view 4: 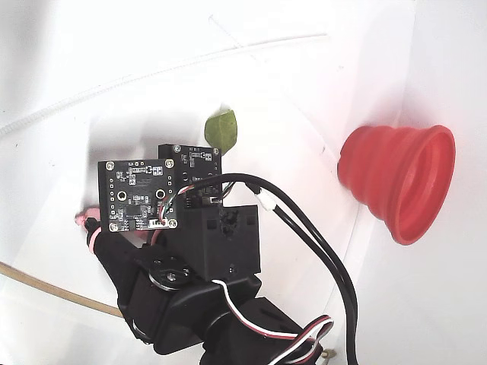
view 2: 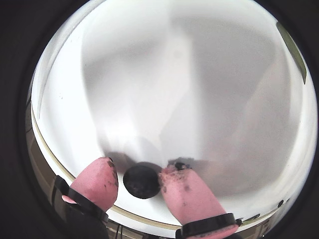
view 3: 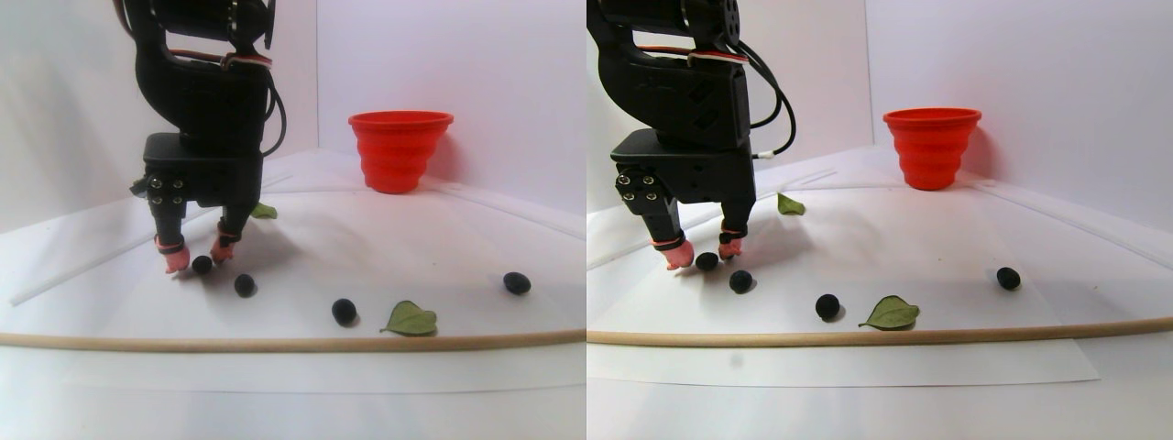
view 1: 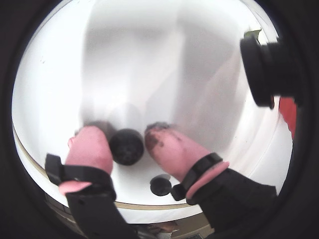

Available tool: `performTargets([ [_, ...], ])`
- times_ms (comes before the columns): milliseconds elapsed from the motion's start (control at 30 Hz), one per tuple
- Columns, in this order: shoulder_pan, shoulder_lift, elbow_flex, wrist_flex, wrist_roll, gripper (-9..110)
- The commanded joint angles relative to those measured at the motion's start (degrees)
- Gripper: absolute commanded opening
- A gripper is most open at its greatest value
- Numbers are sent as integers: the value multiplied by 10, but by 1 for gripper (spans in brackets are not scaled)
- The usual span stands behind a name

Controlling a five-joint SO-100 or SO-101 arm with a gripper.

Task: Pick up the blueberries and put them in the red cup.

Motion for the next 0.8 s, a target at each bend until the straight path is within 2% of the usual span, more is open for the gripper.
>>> performTargets([
  [0, -6, 5, 2, -6, -10, 15],
  [767, -11, 33, 10, 43, -10, 14],
])
